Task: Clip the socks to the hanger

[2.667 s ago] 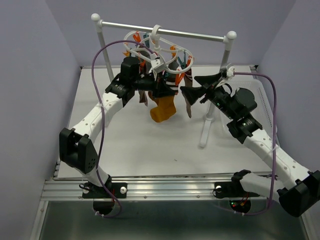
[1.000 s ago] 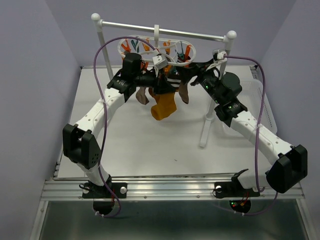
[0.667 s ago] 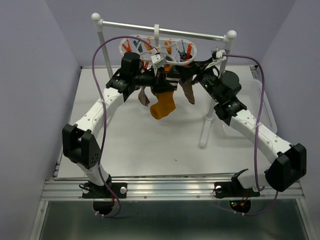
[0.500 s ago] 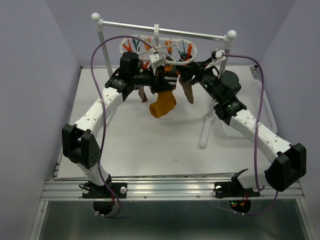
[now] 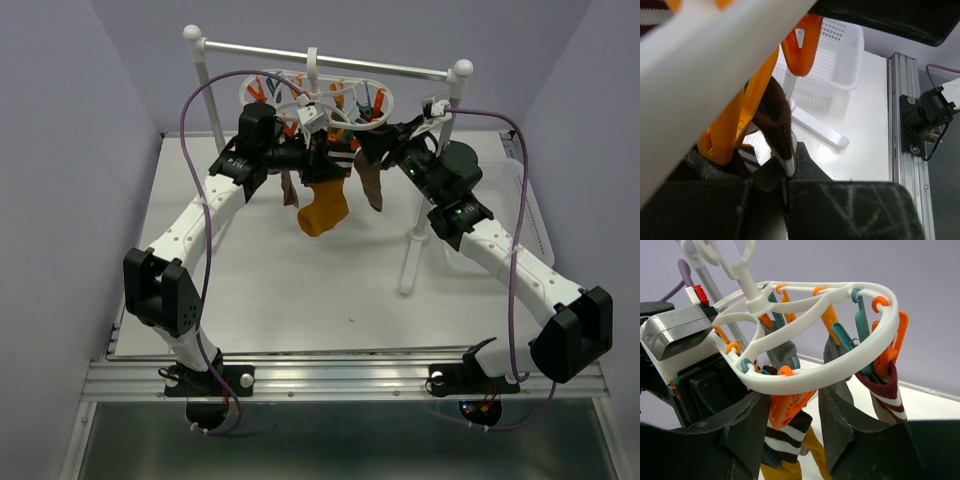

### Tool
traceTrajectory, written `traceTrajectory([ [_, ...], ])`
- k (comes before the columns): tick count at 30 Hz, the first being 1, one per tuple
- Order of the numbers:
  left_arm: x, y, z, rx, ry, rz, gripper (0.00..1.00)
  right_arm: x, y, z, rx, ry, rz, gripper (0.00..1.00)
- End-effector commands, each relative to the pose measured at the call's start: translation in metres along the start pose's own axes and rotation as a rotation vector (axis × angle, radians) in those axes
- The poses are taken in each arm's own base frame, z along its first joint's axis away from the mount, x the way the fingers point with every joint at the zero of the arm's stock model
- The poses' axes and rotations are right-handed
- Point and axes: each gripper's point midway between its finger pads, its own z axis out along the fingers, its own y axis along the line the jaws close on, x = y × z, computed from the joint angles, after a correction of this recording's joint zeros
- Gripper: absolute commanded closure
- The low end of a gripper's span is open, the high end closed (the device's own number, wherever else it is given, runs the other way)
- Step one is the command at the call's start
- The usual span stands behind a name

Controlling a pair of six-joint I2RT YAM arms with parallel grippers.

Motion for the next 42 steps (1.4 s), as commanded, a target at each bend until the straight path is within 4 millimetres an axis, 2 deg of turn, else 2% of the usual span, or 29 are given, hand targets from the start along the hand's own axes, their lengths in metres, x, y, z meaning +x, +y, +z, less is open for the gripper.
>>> traceTrajectory([
  [1,-0.028,-0.006,-0.008,-0.011,-0.058,0.076,1.00,-0.039,0.014,-0.003,-0.033,-0.096,-0.016,0.53],
  [4,-0.028,-0.005,-0.008,-0.012,-0.057,0.073,1.00,-0.040,0.015,-0.003,-0.034,-0.099,-0.013,0.59],
  [5,-0.029,-0.005,-0.008,-0.011,-0.059,0.076,1.00,-0.041,0.015,-0.004,-0.035,-0.102,-0.012,0.64],
  [10,-0.028,-0.004,-0.007,-0.015,-0.061,0.072,1.00,-0.044,0.017,-0.007,-0.042,-0.108,-0.014,0.71],
  [14,-0.028,-0.004,-0.007,-0.014,-0.063,0.071,1.00,-0.046,0.020,-0.011,-0.053,-0.112,-0.033,0.83],
  [18,-0.029,-0.003,-0.007,-0.011,-0.064,0.079,1.00,-0.045,0.026,-0.014,-0.083,-0.091,-0.044,0.87],
  [20,-0.028,-0.004,-0.006,-0.005,-0.063,0.076,1.00,-0.045,0.030,-0.012,-0.101,-0.069,-0.047,0.84],
  [21,-0.029,-0.005,-0.006,-0.005,-0.065,0.077,1.00,-0.038,0.028,-0.011,-0.093,-0.038,-0.042,0.79],
  [26,-0.032,-0.001,-0.005,-0.021,-0.068,0.062,1.00,-0.032,0.014,-0.007,-0.021,-0.015,-0.028,0.62],
  [28,-0.034,0.001,-0.005,-0.028,-0.075,0.055,1.00,-0.029,0.012,-0.008,-0.014,-0.009,-0.030,0.61],
  [33,-0.037,0.006,-0.005,-0.058,-0.086,0.042,1.00,-0.026,0.010,-0.008,-0.005,-0.004,-0.034,0.46],
  [42,-0.048,0.010,-0.008,-0.102,-0.117,0.069,1.00,-0.024,0.013,-0.011,-0.031,0.003,-0.080,0.44],
])
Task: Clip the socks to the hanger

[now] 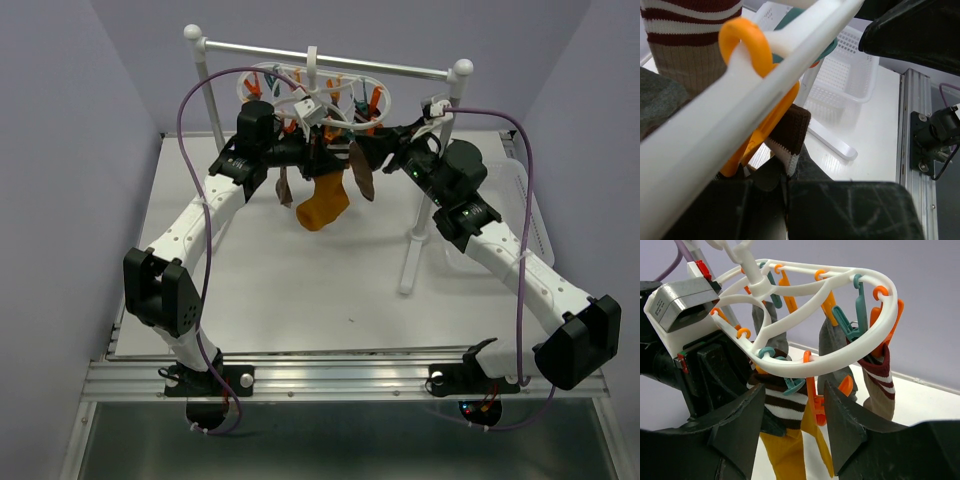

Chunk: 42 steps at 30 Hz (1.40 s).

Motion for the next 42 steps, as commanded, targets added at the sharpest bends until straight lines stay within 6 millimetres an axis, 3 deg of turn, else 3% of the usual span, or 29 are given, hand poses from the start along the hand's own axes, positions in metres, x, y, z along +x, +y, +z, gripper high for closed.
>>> traceTrajectory([
  [1,-0.038,-0.003,-0.008,-0.021,-0.084,0.097,1.00,-0.023,0.011,-0.001,-0.039,-0.051,-0.046,0.44],
  [21,-0.043,0.004,-0.021,-0.070,-0.102,0.116,1.00,-0.020,-0.007,-0.002,-0.024,-0.022,-0.089,0.44],
  [28,-0.046,0.002,-0.022,-0.068,-0.108,0.119,1.00,-0.017,0.009,-0.017,-0.099,0.001,-0.080,0.43],
  [32,-0.046,-0.001,-0.024,-0.066,-0.110,0.125,1.00,-0.015,0.008,-0.025,-0.086,0.008,-0.087,0.43],
  [42,-0.043,-0.001,-0.023,-0.061,-0.110,0.114,1.00,-0.012,0.010,-0.020,-0.099,0.024,-0.052,0.43],
])
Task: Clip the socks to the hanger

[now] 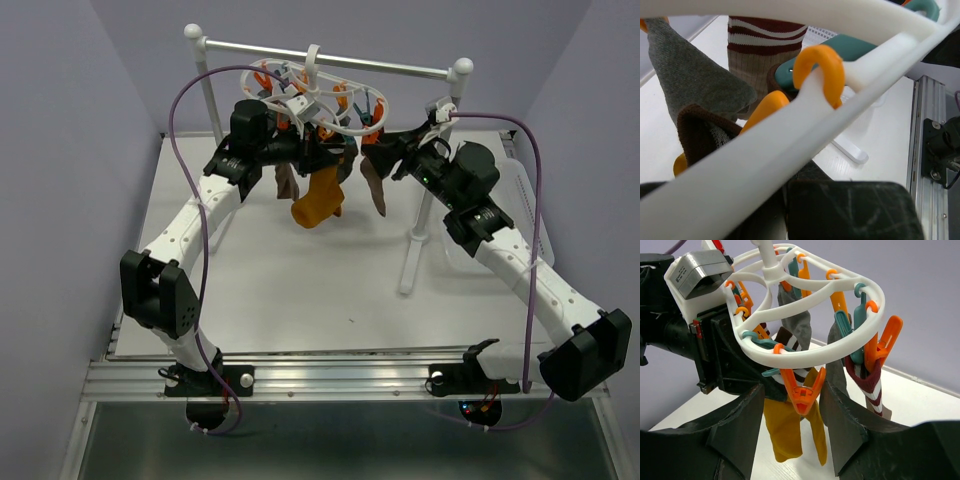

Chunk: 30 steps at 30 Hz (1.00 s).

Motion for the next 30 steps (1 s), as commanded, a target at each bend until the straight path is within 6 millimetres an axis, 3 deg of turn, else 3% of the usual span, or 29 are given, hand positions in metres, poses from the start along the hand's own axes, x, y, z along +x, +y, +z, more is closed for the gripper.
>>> traceTrajectory([
  [1,-0.038,-0.016,-0.013,0.013,-0.095,0.106,1.00,-0.010,0.004,0.000,-0.019,-0.021,0.012,0.43],
  [7,-0.038,-0.015,-0.013,0.012,-0.096,0.106,1.00,-0.008,-0.004,0.000,0.035,-0.025,0.039,0.42],
  [16,-0.038,-0.013,-0.011,0.015,-0.095,0.098,1.00,-0.004,-0.002,0.012,0.012,-0.031,0.113,0.42],
  [30,-0.038,-0.013,-0.009,0.027,-0.094,0.096,1.00,-0.021,0.002,0.018,-0.014,-0.116,0.134,0.43],
])
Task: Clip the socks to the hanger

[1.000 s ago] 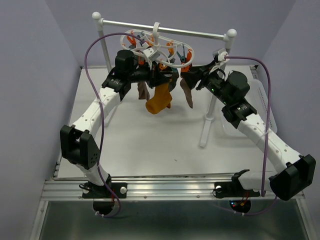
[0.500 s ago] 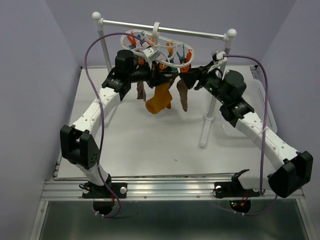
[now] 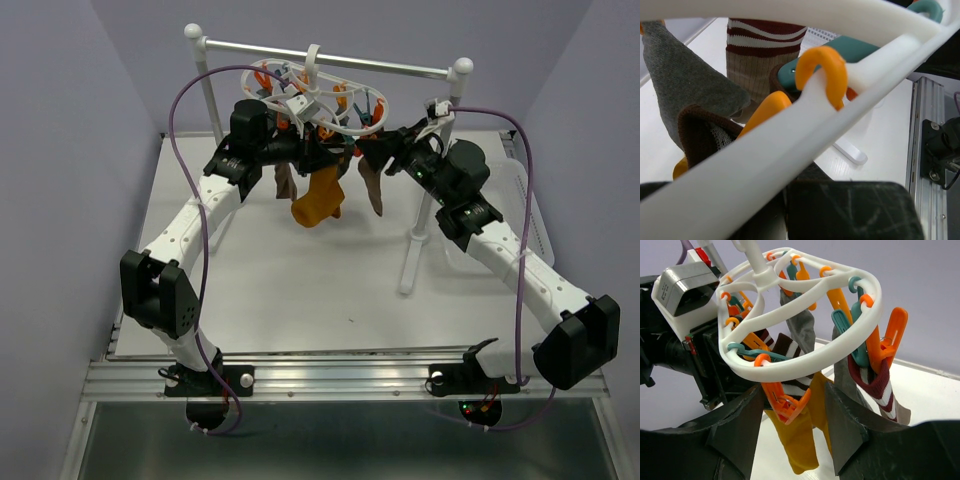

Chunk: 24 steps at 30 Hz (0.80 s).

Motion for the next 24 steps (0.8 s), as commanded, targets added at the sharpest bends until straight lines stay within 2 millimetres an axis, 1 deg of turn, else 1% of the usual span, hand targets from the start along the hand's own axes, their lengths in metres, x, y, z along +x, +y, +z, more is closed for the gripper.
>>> traceTrajectory([
  [1,-0.037,-0.013,-0.009,0.026,-0.090,0.100,1.00,-0.030,0.010,0.003,-0.039,-0.102,-0.009,0.44],
  [3,-0.037,-0.012,-0.008,0.026,-0.089,0.099,1.00,-0.031,0.010,0.003,-0.038,-0.104,-0.008,0.46],
  [12,-0.037,-0.011,-0.009,0.017,-0.091,0.093,1.00,-0.036,0.006,-0.001,0.001,-0.136,0.048,0.47],
  [21,-0.037,-0.008,-0.007,0.010,-0.094,0.095,1.00,-0.032,-0.005,-0.001,0.059,-0.129,0.076,0.47],
  [23,-0.037,-0.008,-0.006,0.006,-0.094,0.066,1.00,-0.035,-0.012,-0.003,0.099,-0.149,0.070,0.47],
  [24,-0.037,-0.008,-0.006,0.007,-0.095,0.064,1.00,-0.035,-0.008,-0.004,0.093,-0.157,0.072,0.47],
])
